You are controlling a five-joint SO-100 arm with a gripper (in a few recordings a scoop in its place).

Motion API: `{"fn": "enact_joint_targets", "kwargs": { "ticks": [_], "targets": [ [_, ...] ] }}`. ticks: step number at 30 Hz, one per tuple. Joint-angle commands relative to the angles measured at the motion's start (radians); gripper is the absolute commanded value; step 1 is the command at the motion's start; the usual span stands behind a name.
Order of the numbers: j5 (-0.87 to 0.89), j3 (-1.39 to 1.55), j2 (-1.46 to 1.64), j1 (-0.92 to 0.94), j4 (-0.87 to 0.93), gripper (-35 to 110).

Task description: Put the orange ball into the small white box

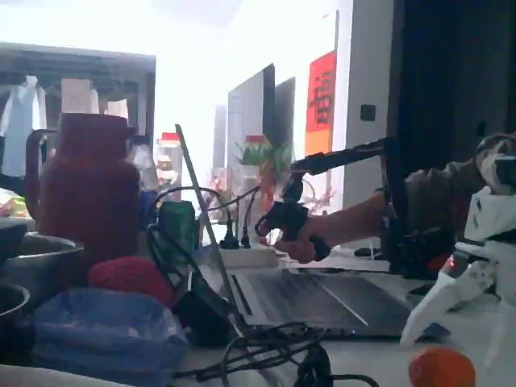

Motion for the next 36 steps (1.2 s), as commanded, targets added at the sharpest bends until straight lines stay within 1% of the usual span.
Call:
{"fn": "enact_joint_targets", "kwargs": {
  "ticks": [1,12,20,27,29,33,36],
  "targets": [
    [-0.005,-0.009,0.003,0.003,0.000,38],
    [-0.005,-0.032,-0.005,0.005,-0.002,38],
    [0.011,-0.198,-0.166,0.005,0.018,38],
    [0.009,-0.202,-0.170,0.003,0.018,38],
    [0.008,-0.195,-0.170,0.003,0.018,36],
    [0.006,-0.193,-0.170,0.003,0.018,24],
    [0.002,-0.193,-0.170,0.000,0.018,18]
  ]
}}
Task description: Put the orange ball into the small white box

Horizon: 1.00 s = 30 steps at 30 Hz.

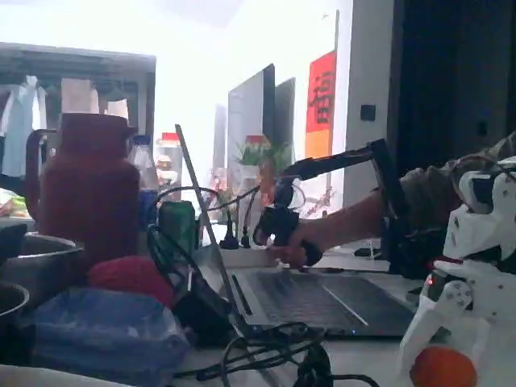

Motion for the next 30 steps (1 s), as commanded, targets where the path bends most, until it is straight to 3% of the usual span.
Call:
{"fn": "enact_joint_targets", "kwargs": {
  "ticks": [1,14,30],
  "targets": [
    [-0.015,-0.011,0.017,-0.003,0.020,17],
    [-0.015,-0.021,0.051,-0.008,0.023,16],
    [-0.014,-0.021,0.479,-0.072,0.146,16]
  ]
}}
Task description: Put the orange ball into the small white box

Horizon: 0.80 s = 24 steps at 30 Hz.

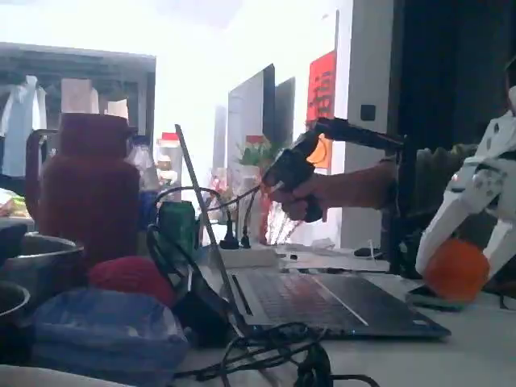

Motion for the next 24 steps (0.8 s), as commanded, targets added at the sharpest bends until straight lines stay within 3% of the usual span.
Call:
{"fn": "enact_joint_targets", "kwargs": {
  "ticks": [1,12,24],
  "targets": [
    [-0.014,-0.015,0.081,-0.066,0.020,16],
    [-0.015,-0.017,0.100,-0.522,0.018,16],
    [-0.017,-0.014,0.095,-0.607,0.017,16]
  ]
}}
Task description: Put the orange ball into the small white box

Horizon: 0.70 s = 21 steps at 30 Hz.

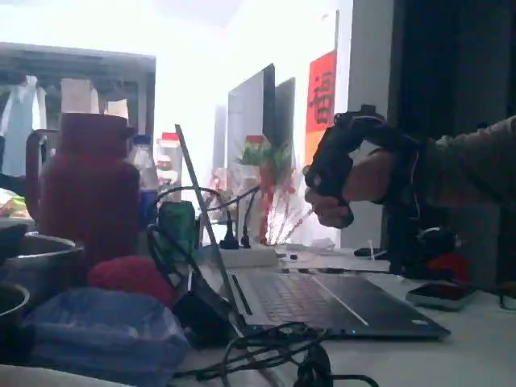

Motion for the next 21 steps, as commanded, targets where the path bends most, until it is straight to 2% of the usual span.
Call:
{"fn": "enact_joint_targets", "kwargs": {
  "ticks": [1,21],
  "targets": [
    [-0.011,-0.014,0.052,-0.014,0.015,16],
    [-0.014,-0.014,-0.114,0.006,-0.002,17]
  ]
}}
